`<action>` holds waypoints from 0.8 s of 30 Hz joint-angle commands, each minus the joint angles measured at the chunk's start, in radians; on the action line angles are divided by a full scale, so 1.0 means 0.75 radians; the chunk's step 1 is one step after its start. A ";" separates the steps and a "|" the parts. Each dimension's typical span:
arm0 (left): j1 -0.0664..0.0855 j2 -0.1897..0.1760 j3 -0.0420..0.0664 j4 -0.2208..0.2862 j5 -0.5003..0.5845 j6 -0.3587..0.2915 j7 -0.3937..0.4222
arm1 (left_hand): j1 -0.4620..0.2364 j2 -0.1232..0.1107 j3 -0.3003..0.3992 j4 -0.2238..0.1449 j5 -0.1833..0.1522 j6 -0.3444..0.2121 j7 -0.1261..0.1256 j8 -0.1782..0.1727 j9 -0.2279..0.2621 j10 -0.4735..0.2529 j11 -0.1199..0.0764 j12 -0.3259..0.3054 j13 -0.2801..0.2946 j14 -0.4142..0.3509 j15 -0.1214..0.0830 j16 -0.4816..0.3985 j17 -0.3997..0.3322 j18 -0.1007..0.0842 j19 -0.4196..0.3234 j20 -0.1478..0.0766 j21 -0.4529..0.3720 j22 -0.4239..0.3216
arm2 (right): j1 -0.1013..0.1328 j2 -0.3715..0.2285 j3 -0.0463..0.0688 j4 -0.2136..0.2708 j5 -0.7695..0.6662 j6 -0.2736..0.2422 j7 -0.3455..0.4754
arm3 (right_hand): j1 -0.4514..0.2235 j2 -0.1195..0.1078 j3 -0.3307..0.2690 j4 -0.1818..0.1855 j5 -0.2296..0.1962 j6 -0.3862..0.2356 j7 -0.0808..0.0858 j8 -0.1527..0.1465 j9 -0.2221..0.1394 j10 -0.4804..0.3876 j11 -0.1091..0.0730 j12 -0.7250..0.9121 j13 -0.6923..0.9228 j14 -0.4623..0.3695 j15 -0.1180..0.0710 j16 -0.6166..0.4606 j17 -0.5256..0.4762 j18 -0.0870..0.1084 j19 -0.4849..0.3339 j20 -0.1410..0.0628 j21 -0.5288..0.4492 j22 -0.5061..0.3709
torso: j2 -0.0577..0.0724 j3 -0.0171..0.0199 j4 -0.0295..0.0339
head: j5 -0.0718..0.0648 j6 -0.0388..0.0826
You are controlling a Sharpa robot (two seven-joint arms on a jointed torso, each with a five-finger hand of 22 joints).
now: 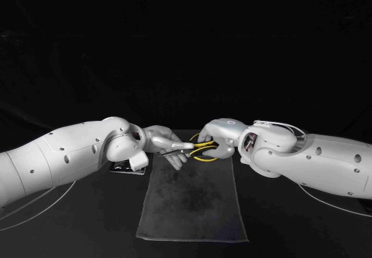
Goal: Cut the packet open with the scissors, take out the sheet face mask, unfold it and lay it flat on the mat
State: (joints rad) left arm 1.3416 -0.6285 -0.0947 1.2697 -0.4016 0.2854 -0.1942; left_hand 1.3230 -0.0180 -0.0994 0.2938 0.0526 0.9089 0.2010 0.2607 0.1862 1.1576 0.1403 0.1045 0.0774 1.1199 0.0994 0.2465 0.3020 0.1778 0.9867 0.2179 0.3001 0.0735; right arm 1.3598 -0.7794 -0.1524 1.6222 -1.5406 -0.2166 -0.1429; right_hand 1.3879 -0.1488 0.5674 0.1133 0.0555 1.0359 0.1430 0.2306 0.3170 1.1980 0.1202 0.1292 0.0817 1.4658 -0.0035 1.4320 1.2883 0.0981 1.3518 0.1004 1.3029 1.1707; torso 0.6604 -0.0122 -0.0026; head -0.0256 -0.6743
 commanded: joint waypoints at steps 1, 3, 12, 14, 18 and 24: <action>0.001 -0.001 0.000 0.002 0.152 0.114 -0.032 | 0.007 0.024 -0.015 -0.001 -0.004 0.016 -0.003 0.009 0.004 0.023 -0.002 0.006 0.002 0.009 -0.008 -0.002 0.008 0.010 0.016 -0.001 -0.005 -0.002 | -0.002 0.002 0.002 -0.004 -0.022 0.005 0.001 | 0.003 0.005 0.033 0.022 0.000 -0.006 -0.001 0.008 0.002 0.077 -0.066 -0.004 0.001 0.068 -0.004 0.004 -0.001 -0.015 0.000 -0.002 -0.004 -0.002 | 0.001 0.0004 0.0006 | 0.002 -0.004; 0.001 -0.004 0.000 0.001 0.175 0.138 -0.045 | 0.012 0.030 -0.020 -0.001 -0.004 0.021 -0.005 0.012 0.005 0.032 -0.005 0.006 0.003 0.015 -0.010 0.000 0.014 0.010 0.021 -0.002 -0.005 -0.001 | -0.004 0.002 0.002 -0.006 -0.024 0.001 0.001 | 0.003 0.005 0.033 0.022 0.000 -0.006 -0.001 0.008 0.002 0.077 -0.066 -0.004 0.001 0.068 -0.004 0.004 -0.001 -0.015 0.000 -0.002 -0.004 -0.002 | 0.002 0.0006 0.0003 | 0.001 -0.005; 0.001 -0.008 -0.001 -0.006 0.217 0.216 -0.073 | 0.106 0.090 -0.021 -0.006 -0.003 0.046 -0.020 0.024 0.011 0.074 -0.020 0.002 0.007 0.043 -0.025 0.008 0.044 0.010 0.045 -0.012 -0.001 0.000 | -0.006 0.000 0.002 -0.008 -0.029 -0.006 0.003 | 0.002 0.005 0.033 0.021 0.001 -0.006 -0.001 0.009 0.003 0.077 -0.066 -0.005 0.001 0.068 -0.003 0.004 0.000 -0.015 -0.001 -0.002 -0.004 -0.002 | 0.001 -0.0007 -0.0010 | 0.001 -0.008; 0.001 -0.008 -0.002 -0.007 0.227 0.223 -0.074 | 0.149 0.109 -0.007 -0.008 -0.003 0.047 -0.024 0.023 0.011 0.079 -0.024 -0.003 0.006 0.045 -0.028 0.008 0.052 0.009 0.048 -0.014 -0.002 0.000 | -0.006 0.000 0.002 -0.009 -0.029 -0.004 0.004 | 0.002 0.005 0.033 0.021 0.001 -0.006 -0.001 0.009 0.003 0.077 -0.066 -0.005 0.001 0.068 -0.003 0.004 0.000 -0.015 -0.001 -0.002 -0.004 -0.002 | 0.001 -0.0006 -0.0008 | 0.001 -0.008; 0.001 -0.008 -0.002 -0.008 0.237 0.227 -0.073 | 0.256 0.143 0.044 -0.007 -0.002 0.053 -0.033 0.020 0.010 0.092 -0.033 -0.018 0.002 0.047 -0.034 0.006 0.073 0.009 0.053 -0.017 -0.005 -0.001 | -0.006 -0.002 0.002 -0.008 -0.029 -0.005 0.007 | 0.002 0.005 0.033 0.020 0.001 -0.007 -0.001 0.009 0.003 0.077 -0.066 -0.005 0.001 0.068 -0.003 0.004 -0.001 -0.015 -0.001 -0.002 -0.005 -0.003 | 0.001 -0.0010 -0.0009 | 0.000 -0.008; 0.001 -0.009 -0.003 -0.010 0.242 0.216 -0.065 | 0.327 0.189 0.118 -0.002 -0.002 0.057 -0.040 0.015 0.008 0.105 -0.038 -0.037 -0.005 0.045 -0.038 0.001 0.096 0.008 0.057 -0.020 -0.007 -0.001 | -0.007 -0.006 0.002 0.003 -0.030 -0.003 0.009 | 0.001 0.003 0.033 0.019 0.001 -0.008 0.000 0.009 0.004 0.078 -0.066 -0.006 0.002 0.068 -0.003 0.003 -0.004 -0.015 -0.003 -0.002 -0.006 -0.005 | 0.002 -0.0009 -0.0001 | 0.002 -0.009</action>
State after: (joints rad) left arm 1.3418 -0.6358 -0.0973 1.2608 -0.2452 0.4159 -0.2471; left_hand 1.5562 0.1191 -0.0207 0.2910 0.0525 0.9494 0.1749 0.2749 0.1939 1.2282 0.1124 0.0821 0.0745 1.1495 0.0737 0.2465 0.3712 0.1767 1.0224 0.2038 0.3001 0.0736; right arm 1.3542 -0.7825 -0.1526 1.6223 -1.5488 -0.2164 -0.1371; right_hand 1.3831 -0.1539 0.5866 0.1269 0.0555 1.0319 0.1431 0.2359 0.3188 1.2011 0.1200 0.1227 0.0816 1.4644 -0.0020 1.4315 1.2856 0.0973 1.3517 0.1004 1.3028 1.1670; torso 0.6611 -0.0127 -0.0033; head -0.0253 -0.6803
